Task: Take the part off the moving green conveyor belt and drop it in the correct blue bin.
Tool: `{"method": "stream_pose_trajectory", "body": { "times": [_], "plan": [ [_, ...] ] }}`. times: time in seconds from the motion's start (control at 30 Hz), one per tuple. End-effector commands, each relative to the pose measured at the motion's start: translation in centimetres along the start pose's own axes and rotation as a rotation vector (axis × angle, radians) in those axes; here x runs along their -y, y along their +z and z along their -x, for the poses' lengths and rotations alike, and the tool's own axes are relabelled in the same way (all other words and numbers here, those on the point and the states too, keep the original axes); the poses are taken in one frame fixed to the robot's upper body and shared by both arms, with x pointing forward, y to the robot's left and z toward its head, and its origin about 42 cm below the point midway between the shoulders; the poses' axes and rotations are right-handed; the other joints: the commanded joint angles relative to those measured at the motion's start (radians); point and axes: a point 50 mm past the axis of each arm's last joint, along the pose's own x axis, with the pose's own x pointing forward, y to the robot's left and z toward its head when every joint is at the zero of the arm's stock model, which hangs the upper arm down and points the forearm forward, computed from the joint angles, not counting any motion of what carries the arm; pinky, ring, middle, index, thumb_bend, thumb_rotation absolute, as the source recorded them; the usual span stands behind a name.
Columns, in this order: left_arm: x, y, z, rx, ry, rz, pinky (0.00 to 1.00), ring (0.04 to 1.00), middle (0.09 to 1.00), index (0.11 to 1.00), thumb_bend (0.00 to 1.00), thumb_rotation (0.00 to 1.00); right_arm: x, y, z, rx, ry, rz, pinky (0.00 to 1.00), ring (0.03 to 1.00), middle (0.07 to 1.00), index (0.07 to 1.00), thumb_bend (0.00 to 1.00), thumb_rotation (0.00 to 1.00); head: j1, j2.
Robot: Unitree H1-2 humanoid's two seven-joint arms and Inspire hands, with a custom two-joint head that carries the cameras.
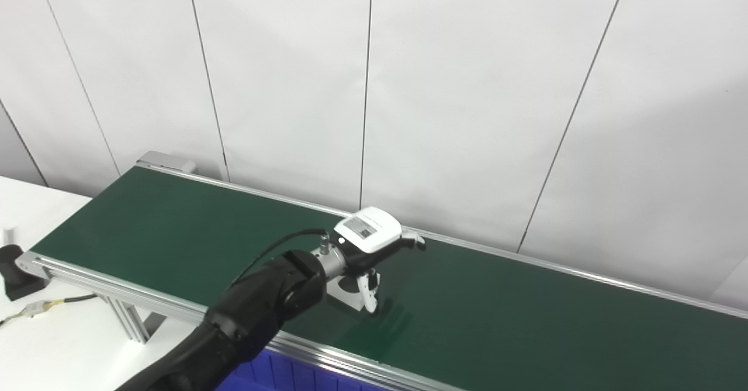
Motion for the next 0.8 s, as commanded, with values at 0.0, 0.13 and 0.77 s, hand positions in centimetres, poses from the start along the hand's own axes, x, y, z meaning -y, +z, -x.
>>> {"method": "stream_pose_trajectory", "body": {
  "times": [0.0,0.13,0.77],
  "plan": [
    [-3.6,-0.1,-1.7,-0.002,0.096,-0.041,0.66,0.747,0.788,0.808,1.00,0.14,-0.5,0.8,-0.3,0.044,0.009,-0.012,0.74,0.815,0.938,0.850,0.94,0.36,-0.009,0.009],
    [-3.6,0.8,-2.8,-0.012,0.045,-0.015,0.64,0.766,0.812,0.826,1.00,0.19,-1.0,0.9,-0.2,0.050,0.011,-0.018,0.76,0.820,0.937,0.854,0.95,0.37,-0.041,0.034],
    [-4.8,2.7,-4.7,0.014,-0.061,-0.029,0.60,0.761,0.826,0.839,1.00,0.25,-2.4,1.9,0.0,0.090,-0.005,0.040,0.71,0.792,0.918,0.838,0.94,0.40,-0.135,0.118]
  ]
}}
